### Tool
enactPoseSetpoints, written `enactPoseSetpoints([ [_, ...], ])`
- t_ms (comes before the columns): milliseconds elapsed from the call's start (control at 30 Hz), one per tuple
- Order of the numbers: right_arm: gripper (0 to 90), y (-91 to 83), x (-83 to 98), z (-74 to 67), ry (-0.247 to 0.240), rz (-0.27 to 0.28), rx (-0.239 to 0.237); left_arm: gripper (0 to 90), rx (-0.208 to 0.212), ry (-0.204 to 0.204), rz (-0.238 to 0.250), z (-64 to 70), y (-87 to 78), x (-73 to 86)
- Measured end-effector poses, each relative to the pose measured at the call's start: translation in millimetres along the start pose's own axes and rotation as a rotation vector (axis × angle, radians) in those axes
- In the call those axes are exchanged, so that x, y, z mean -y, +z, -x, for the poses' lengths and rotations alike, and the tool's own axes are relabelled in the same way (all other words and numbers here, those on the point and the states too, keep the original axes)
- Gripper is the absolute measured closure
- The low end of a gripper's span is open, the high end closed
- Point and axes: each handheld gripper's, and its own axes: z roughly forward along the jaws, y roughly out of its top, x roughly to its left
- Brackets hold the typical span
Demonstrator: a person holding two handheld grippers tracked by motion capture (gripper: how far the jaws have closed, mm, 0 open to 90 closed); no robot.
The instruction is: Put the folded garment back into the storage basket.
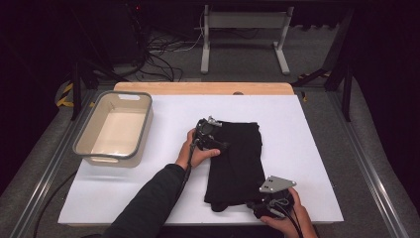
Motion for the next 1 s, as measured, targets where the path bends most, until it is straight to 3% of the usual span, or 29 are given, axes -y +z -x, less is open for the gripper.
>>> enactPoseSetpoints([
  [33,28.0,0.2,0.0,1.2,0.005,0.001,-0.004,16.8,-0.016,0.026,-0.006,3.6,1.6,-1.1],
  [67,28.0,0.2,0.0,1.2,0.005,0.001,-0.004,18.4,-0.016,0.026,-0.006,3.6,1.6,-1.1],
  [100,33.6,0.2,-0.6,2.9,-0.002,0.003,-0.01,24.2,-0.026,0.041,-0.008,6.3,1.7,-1.1],
  [200,46.3,-0.2,-0.7,2.5,-0.012,0.017,-0.012,38.2,-0.009,0.054,0.007,9.2,1.4,-0.8],
  [233,46.3,-0.2,-0.7,2.5,-0.012,0.017,-0.012,38.2,0.002,0.055,0.01,10.3,0.9,-0.6],
  [367,65.7,1.2,-3.2,0.5,-0.046,0.029,-0.017,62.6,0.057,0.062,0.016,10.3,-0.1,0.0],
  [467,71.2,1.9,-3.9,0.2,-0.056,0.035,-0.003,71.0,0.07,0.069,0.02,11.4,-0.1,0.3],
  [700,76.9,1.0,-4.2,-1.1,-0.068,0.063,0.01,74.4,0.057,0.087,0.033,12.4,-2.5,0.2],
  [1000,77.9,1.1,-8.6,-3.5,-0.071,0.106,0.008,75.0,0.039,0.093,0.065,8.2,-12.4,-0.9],
])
